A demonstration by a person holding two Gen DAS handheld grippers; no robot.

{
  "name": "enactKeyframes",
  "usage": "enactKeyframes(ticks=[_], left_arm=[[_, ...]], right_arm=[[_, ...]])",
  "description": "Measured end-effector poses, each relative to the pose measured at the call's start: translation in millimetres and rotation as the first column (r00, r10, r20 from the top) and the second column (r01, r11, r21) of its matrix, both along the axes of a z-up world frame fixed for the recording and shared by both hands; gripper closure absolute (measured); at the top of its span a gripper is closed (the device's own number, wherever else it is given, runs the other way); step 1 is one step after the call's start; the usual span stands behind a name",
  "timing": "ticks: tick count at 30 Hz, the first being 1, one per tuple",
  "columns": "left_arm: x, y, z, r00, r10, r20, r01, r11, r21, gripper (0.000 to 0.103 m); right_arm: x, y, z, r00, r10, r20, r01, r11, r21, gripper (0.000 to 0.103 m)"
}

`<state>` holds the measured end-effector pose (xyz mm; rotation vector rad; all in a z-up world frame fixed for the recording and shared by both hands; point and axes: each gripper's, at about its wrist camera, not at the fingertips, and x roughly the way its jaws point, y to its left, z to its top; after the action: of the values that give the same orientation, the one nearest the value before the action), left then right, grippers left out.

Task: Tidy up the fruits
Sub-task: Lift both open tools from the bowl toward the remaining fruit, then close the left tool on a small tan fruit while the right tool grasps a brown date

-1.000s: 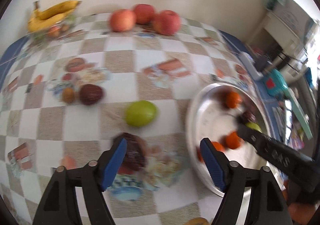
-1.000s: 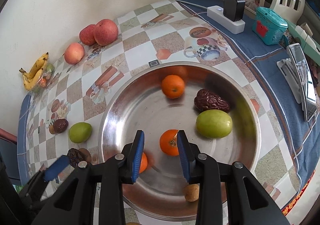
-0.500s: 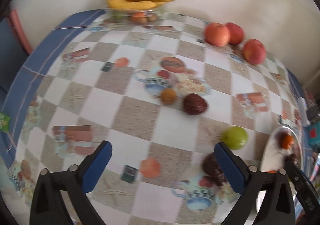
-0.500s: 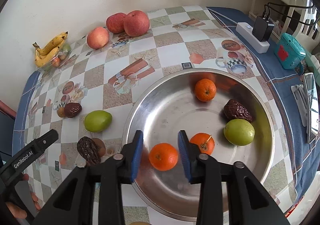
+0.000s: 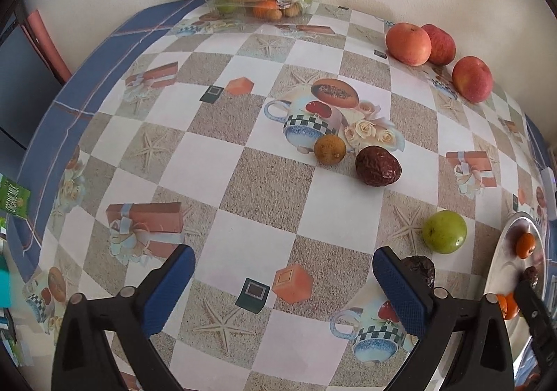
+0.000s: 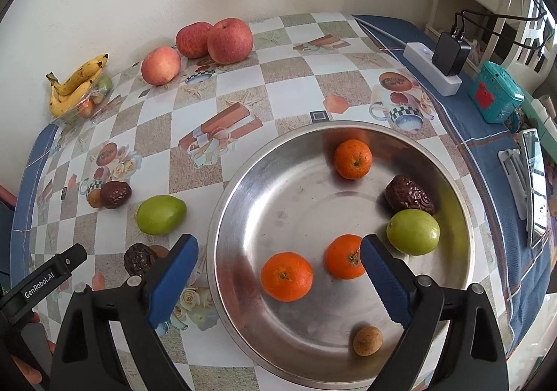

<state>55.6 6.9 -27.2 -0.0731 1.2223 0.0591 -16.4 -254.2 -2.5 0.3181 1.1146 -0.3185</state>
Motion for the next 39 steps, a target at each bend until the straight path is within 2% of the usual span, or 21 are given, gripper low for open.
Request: enactKeyframes(ticks=[4, 8, 13, 19, 23, 28, 33, 37, 39], left_arm=[[5, 20, 2, 0.997, 0.076, 0.006, -0.076, 0.997, -0.022, 0.000], [11, 45, 5, 0.987, 0.157, 0.022, -0.156, 0.987, -0.038, 0.000], [16, 66, 12, 0.979, 0.200, 0.051, -0.197, 0.979, -0.055, 0.000], [28, 64, 15, 0.984, 0.160, 0.072, -0.151, 0.981, -0.123, 0.000], [34, 53, 18, 0.989, 0.111, 0.096, -0.093, 0.981, -0.172, 0.000], [42, 39, 20, 0.991, 0.080, 0.111, -0.058, 0.980, -0.189, 0.001], [48, 30, 13, 0.995, 0.055, 0.088, -0.039, 0.983, -0.178, 0.001], [50, 27, 2, 0.999, 0.044, 0.028, -0.037, 0.977, -0.211, 0.001], [50, 27, -1, 0.999, 0.046, 0.019, -0.041, 0.975, -0.220, 0.003]], right_arm=[[6, 12, -3, 0.999, 0.035, -0.007, -0.035, 0.999, 0.034, 0.009], [13, 27, -1, 0.998, 0.060, 0.022, -0.062, 0.995, 0.073, 0.009], [24, 52, 4, 0.991, 0.117, 0.066, -0.122, 0.990, 0.074, 0.009], [33, 72, 8, 0.980, 0.175, 0.099, -0.181, 0.982, 0.058, 0.009], [41, 73, 5, 0.982, 0.155, 0.107, -0.161, 0.985, 0.057, 0.009], [49, 74, -2, 0.985, 0.143, 0.101, -0.152, 0.985, 0.084, 0.009], [55, 82, -6, 0.980, 0.181, 0.080, -0.187, 0.980, 0.074, 0.009], [55, 89, -13, 0.978, 0.206, 0.017, -0.206, 0.975, 0.078, 0.010], [54, 89, -19, 0.978, 0.208, -0.008, -0.206, 0.973, 0.108, 0.010]])
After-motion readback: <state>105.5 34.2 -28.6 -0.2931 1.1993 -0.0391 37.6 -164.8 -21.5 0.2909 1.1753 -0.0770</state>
